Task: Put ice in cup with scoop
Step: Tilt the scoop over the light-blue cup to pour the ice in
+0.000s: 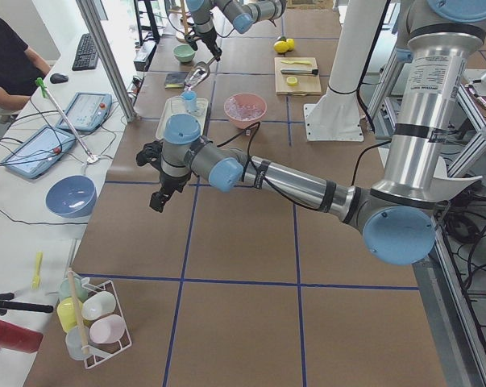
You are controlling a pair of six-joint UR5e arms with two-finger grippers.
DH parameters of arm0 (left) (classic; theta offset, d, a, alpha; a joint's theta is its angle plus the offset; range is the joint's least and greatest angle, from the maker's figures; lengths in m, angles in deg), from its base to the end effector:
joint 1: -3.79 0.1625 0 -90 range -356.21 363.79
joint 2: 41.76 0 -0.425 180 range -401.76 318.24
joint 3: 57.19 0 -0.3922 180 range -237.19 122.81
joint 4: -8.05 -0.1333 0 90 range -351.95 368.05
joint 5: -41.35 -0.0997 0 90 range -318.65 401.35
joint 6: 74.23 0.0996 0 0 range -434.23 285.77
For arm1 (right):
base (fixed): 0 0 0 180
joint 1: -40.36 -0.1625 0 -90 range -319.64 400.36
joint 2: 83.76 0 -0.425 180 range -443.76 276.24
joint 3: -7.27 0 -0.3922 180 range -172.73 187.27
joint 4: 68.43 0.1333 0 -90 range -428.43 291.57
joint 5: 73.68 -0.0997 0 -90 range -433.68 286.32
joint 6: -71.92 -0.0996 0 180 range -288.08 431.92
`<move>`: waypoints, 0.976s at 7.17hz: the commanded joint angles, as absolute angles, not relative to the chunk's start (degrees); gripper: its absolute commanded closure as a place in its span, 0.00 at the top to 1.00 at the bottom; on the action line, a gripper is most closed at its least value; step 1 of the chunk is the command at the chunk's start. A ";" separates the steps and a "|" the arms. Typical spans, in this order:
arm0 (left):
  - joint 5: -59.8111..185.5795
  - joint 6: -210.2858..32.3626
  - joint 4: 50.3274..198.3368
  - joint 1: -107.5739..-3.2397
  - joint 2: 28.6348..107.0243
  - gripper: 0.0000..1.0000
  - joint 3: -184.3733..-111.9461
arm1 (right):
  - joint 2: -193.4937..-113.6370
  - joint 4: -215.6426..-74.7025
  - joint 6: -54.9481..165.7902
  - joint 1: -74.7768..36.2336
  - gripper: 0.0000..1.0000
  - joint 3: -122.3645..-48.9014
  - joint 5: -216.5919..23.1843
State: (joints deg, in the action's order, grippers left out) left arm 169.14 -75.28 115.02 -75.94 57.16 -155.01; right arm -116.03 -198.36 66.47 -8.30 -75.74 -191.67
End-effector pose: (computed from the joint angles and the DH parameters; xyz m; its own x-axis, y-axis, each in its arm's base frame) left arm 0.0302 -0.5719 0.4795 0.7196 0.4604 -0.5198 -0.1351 0.8271 0.5456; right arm -0.4119 -0.5992 0.1534 0.6637 -0.5764 0.4767 0.5884 0.7958 0.1429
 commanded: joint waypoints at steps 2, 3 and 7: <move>169.14 -75.29 114.93 -76.63 57.29 1.00 -155.01 | -111.97 -200.26 66.47 -8.33 0.00 -70.34 -191.46; 169.14 -75.29 114.93 -76.63 57.29 1.00 -155.01 | -111.71 -201.31 66.47 -8.42 0.00 -70.25 -191.46; 169.14 -75.29 114.93 -76.54 57.38 1.00 -154.84 | -110.92 -203.42 66.47 -8.42 0.00 -70.33 -191.10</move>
State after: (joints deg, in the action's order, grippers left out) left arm 169.14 -75.28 114.93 -76.55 57.35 -154.91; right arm -110.97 -203.15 66.47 -8.42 -70.11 -191.05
